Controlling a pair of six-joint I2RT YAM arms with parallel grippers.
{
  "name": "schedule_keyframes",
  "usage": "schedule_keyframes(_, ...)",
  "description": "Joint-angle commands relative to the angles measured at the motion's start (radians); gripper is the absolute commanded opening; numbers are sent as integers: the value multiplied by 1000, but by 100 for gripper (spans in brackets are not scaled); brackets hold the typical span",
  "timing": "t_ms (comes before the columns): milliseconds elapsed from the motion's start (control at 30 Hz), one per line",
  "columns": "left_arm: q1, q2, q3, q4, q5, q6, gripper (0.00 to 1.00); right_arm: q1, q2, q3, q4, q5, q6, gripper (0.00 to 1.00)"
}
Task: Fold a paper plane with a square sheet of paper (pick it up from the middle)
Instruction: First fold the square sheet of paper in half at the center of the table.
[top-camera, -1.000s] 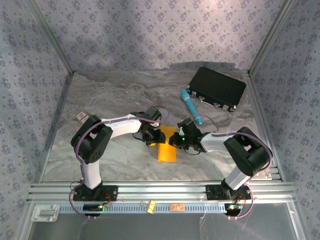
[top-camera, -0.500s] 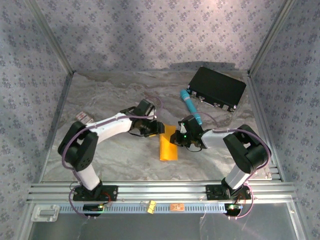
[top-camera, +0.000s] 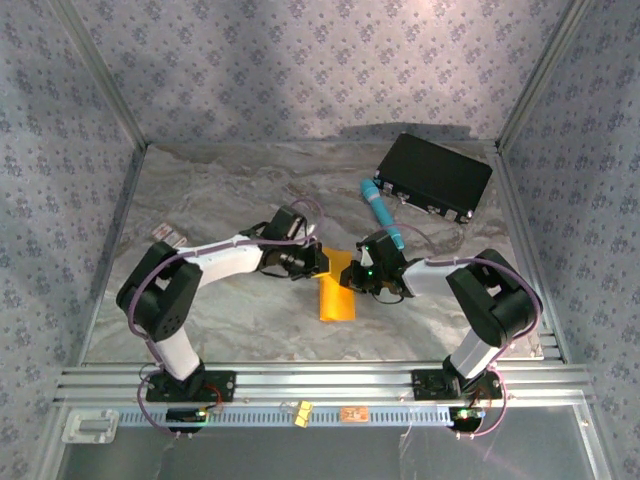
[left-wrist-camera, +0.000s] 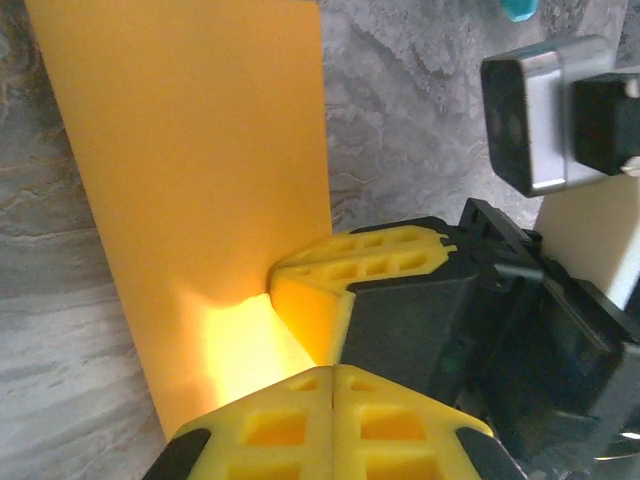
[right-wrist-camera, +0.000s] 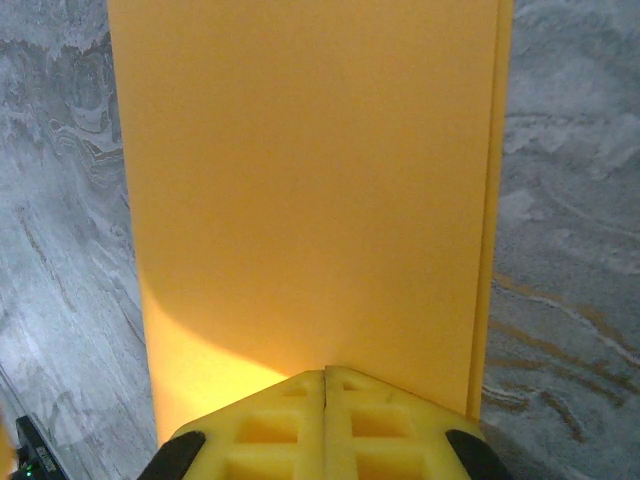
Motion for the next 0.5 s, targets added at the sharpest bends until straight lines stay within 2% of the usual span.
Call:
schedule_keyframes(0, -1, 31, -18, 87, 70, -33, 0, 2, 17, -35, -79, 55, 5, 0)
schedule_keyframes(200, -2, 71, -23, 114, 78, -38, 0, 4, 13, -54, -67, 59, 13, 0)
schedule_keyframes(467, 1, 114, -74, 64, 9, 32, 0, 8, 12, -68, -50, 64, 22, 0)
